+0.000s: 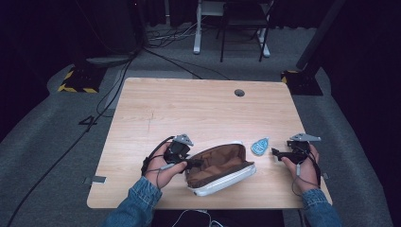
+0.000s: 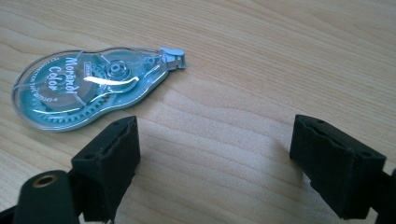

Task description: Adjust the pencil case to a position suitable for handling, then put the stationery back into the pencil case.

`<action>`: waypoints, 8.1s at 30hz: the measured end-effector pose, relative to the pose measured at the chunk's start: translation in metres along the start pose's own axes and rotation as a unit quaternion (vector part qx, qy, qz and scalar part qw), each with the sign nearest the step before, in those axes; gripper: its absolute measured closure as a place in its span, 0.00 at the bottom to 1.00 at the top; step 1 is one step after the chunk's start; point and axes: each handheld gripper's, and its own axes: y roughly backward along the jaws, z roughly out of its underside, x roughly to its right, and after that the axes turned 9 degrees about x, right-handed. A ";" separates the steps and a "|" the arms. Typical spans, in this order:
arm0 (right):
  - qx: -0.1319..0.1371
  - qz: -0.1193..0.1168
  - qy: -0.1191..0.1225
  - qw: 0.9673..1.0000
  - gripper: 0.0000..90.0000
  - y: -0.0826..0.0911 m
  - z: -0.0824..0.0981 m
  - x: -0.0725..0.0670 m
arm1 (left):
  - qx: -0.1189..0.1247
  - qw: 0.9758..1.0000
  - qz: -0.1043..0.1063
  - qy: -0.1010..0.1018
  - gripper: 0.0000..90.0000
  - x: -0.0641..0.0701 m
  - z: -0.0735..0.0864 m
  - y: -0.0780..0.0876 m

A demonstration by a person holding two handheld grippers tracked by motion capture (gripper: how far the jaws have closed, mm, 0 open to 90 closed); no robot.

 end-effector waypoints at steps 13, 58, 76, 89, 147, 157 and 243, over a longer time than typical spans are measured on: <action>0.000 0.000 0.000 1.000 0.18 0.000 0.000 0.000 | -0.035 0.999 0.006 0.000 0.92 -0.006 0.010 -0.017; -0.001 -0.001 0.001 1.000 0.18 0.001 0.001 -0.001 | 0.085 0.987 -0.126 -0.049 0.23 -0.010 0.000 0.046; -0.020 -0.023 -0.030 0.999 0.26 0.011 -0.009 -0.011 | 0.050 0.969 -0.242 -0.030 0.20 -0.048 0.029 0.072; -0.063 -0.049 -0.072 0.994 0.23 0.011 -0.033 -0.035 | -0.004 0.960 -0.280 0.009 0.19 -0.072 0.064 0.072; -0.077 -0.015 0.008 0.997 0.37 -0.045 -0.049 -0.068 | 0.033 0.959 -0.282 0.010 0.08 -0.095 0.096 0.055; -0.122 -0.002 0.002 0.992 0.24 -0.036 -0.048 -0.070 | 0.031 0.959 -0.283 0.007 0.08 -0.095 0.096 0.055; -0.029 -0.119 0.061 0.991 0.44 0.066 -0.124 -0.124 | 0.031 0.960 -0.280 0.006 0.07 -0.095 0.096 0.054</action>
